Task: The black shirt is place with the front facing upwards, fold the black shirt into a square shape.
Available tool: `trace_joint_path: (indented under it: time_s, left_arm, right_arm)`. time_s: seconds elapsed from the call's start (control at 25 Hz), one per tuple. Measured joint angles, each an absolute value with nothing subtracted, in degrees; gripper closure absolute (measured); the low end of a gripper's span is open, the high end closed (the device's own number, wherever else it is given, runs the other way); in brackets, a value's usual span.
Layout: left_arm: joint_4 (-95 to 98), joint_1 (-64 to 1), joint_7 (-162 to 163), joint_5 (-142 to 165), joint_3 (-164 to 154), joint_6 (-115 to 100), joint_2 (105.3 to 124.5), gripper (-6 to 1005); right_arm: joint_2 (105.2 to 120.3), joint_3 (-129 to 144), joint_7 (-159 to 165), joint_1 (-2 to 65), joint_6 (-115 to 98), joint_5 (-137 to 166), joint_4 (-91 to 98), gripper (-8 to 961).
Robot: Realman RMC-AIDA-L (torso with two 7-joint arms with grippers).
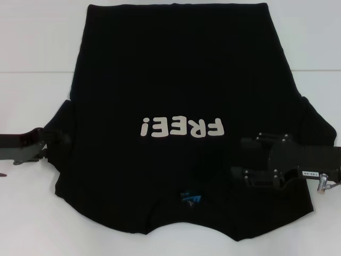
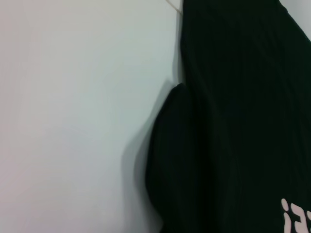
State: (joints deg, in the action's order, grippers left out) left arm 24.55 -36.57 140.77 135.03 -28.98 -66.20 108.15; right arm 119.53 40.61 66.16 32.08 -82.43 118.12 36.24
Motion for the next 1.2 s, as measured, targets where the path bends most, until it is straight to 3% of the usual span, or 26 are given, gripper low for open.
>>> trace_joint_path:
  time_s: [0.88,1.2]
  left_arm:
    - [24.54,-36.56,140.87,135.26,-31.82,-63.89,108.19,982]
    - [25.77,-35.83,140.20,134.99,-31.54,-64.33,108.18,998]
  right_arm:
    - [119.53,40.61,66.18,32.22,-82.80,118.12,36.21,156]
    - [119.53,40.47,66.18,32.26,-82.79,117.98,36.21,156]
